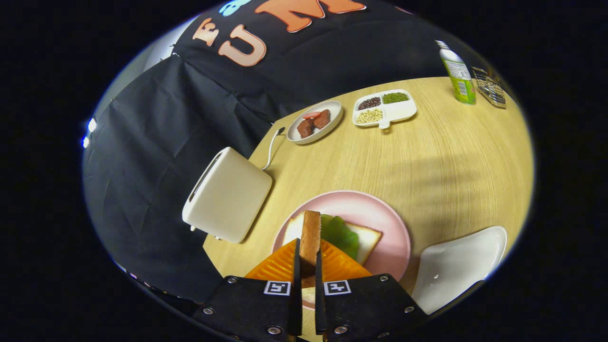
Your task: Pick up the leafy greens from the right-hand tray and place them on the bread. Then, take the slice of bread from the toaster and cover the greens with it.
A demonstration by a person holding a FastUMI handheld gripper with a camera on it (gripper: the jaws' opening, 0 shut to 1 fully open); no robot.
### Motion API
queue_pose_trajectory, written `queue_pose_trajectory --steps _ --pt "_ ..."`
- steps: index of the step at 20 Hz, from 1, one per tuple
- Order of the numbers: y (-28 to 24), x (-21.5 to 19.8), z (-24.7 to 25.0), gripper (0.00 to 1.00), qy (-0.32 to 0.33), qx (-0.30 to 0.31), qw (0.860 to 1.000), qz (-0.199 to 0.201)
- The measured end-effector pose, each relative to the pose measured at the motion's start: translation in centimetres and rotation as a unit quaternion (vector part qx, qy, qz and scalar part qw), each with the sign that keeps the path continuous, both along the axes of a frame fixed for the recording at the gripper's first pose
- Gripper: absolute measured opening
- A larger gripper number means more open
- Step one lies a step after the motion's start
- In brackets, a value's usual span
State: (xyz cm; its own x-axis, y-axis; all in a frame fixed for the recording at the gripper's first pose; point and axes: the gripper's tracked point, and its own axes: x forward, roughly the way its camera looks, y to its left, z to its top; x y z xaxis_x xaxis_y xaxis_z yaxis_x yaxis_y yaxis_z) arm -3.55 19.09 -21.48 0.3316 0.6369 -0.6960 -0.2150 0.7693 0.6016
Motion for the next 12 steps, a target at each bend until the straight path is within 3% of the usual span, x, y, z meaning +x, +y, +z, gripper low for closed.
queue_pose_trajectory --steps 4,6,9,12 --pt "-0.5 0.1 -0.6 0.11 -0.002 -0.008 1.0 -0.003" --pt "-1.4 0.7 -1.3 0.16 -0.029 -0.037 0.999 -0.002" --pt "-2.2 1.3 -1.4 0.37 -0.063 -0.063 0.996 -0.002" --pt "-4.6 3.2 -1.5 0.45 -0.124 -0.125 0.984 -0.018"
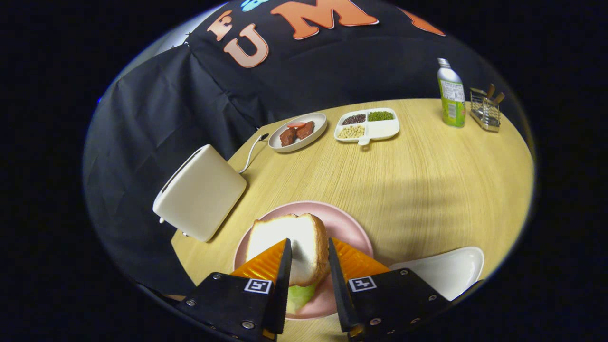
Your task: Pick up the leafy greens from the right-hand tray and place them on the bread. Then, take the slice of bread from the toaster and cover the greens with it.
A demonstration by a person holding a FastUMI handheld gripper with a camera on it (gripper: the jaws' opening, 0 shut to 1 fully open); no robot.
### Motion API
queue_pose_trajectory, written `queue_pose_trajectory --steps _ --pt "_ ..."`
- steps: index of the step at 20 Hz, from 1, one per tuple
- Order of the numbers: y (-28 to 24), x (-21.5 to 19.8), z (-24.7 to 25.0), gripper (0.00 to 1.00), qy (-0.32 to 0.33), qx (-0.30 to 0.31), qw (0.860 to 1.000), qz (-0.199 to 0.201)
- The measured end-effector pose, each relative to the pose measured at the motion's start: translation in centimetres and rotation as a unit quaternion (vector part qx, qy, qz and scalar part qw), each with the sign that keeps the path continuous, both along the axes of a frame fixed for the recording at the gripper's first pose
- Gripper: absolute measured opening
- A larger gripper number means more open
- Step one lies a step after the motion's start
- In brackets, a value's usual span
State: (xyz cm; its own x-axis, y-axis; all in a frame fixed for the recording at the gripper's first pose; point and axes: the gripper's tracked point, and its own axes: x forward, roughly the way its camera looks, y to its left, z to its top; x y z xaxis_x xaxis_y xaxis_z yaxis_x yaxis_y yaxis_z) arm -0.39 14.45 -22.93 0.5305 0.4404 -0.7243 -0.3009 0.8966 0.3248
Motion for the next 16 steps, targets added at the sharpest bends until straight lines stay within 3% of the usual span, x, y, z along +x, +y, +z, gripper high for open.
queue_pose_trajectory --steps 2,3,7,10,14,16 --pt "-2.1 1.1 -0.1 0.5 -0.038 -0.057 0.998 -0.015" --pt "-2.3 1.5 0.4 0.57 -0.054 -0.062 0.996 -0.019" --pt "-3.4 3.8 3.9 0.66 -0.138 -0.066 0.987 -0.047" --pt "-6.2 6.1 7.0 0.74 -0.226 -0.118 0.963 -0.085" --pt "-7.0 7.1 12.0 0.82 -0.3 -0.11 0.94 -0.117" --pt "-7.6 7.5 14.9 0.85 -0.348 -0.116 0.92 -0.135"
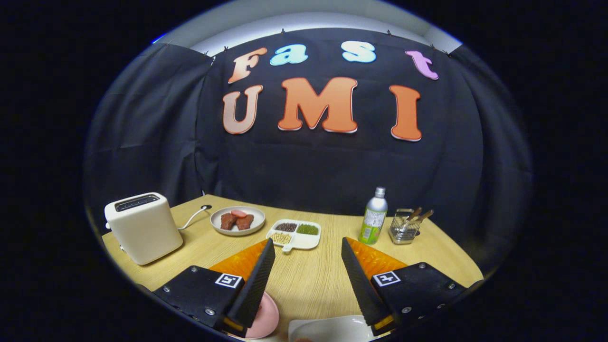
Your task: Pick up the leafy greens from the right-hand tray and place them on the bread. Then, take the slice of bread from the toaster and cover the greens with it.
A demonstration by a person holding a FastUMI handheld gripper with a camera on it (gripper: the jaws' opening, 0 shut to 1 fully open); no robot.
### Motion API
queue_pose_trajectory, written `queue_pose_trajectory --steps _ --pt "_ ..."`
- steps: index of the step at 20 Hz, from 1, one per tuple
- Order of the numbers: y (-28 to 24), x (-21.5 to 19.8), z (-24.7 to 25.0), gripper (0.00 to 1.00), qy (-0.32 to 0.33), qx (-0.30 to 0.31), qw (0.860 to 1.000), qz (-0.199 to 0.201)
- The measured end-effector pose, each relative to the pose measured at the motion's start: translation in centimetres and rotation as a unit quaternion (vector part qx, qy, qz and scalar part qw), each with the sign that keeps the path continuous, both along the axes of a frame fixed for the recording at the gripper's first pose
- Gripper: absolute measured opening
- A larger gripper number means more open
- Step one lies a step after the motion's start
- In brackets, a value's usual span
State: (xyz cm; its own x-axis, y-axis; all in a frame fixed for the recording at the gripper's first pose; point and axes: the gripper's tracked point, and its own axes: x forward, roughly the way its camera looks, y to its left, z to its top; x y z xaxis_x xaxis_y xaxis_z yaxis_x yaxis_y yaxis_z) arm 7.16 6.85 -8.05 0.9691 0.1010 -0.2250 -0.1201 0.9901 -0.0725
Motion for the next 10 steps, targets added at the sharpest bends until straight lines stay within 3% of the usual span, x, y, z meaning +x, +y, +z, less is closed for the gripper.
queue_pose_trajectory --steps 10 --pt "-1.5 -0.6 9.0 0.87 -0.134 0.013 0.99 -0.044"
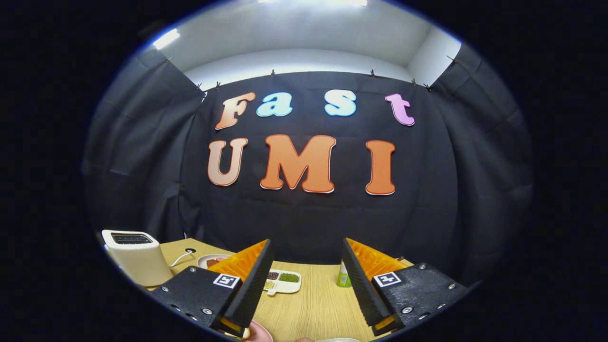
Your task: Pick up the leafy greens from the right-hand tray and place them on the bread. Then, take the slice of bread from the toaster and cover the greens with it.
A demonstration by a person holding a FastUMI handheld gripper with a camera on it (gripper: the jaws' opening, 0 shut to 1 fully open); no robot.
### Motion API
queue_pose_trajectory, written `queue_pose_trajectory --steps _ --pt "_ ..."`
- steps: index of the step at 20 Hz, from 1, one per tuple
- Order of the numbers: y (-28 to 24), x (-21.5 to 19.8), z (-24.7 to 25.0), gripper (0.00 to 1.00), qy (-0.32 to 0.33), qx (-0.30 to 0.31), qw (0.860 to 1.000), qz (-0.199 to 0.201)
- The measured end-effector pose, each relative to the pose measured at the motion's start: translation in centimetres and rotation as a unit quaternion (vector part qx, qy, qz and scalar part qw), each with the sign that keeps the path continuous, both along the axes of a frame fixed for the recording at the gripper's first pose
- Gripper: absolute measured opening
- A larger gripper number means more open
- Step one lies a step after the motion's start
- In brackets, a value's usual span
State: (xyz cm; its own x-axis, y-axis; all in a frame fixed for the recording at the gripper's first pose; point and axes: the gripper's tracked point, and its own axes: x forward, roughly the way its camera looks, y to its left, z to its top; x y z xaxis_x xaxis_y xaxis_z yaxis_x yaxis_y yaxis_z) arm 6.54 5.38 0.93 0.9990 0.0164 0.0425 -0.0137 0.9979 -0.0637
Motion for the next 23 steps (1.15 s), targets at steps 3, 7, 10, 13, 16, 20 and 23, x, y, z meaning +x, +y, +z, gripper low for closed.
queue_pose_trajectory --steps 3,7,10,13,16,20,23 --pt "0.3 -0.5 1.0 0.88 -0.014 -0.002 1.0 0.004" --pt "0.9 -1.0 1.1 0.89 -0.023 -0.003 1.0 0.008" --pt "0.8 -1.2 1.4 0.91 -0.028 -0.003 1.0 0.002" --pt "1.0 -1.4 1.4 0.92 -0.029 0.001 1.0 0.006" --pt "0.9 -1.5 1.4 0.92 -0.029 0.003 1.0 0.009" --pt "0.9 -1.6 1.1 0.93 -0.03 0.002 0.999 0.013" --pt "0.5 -1.4 1.0 0.96 -0.031 0.001 0.999 0.011"
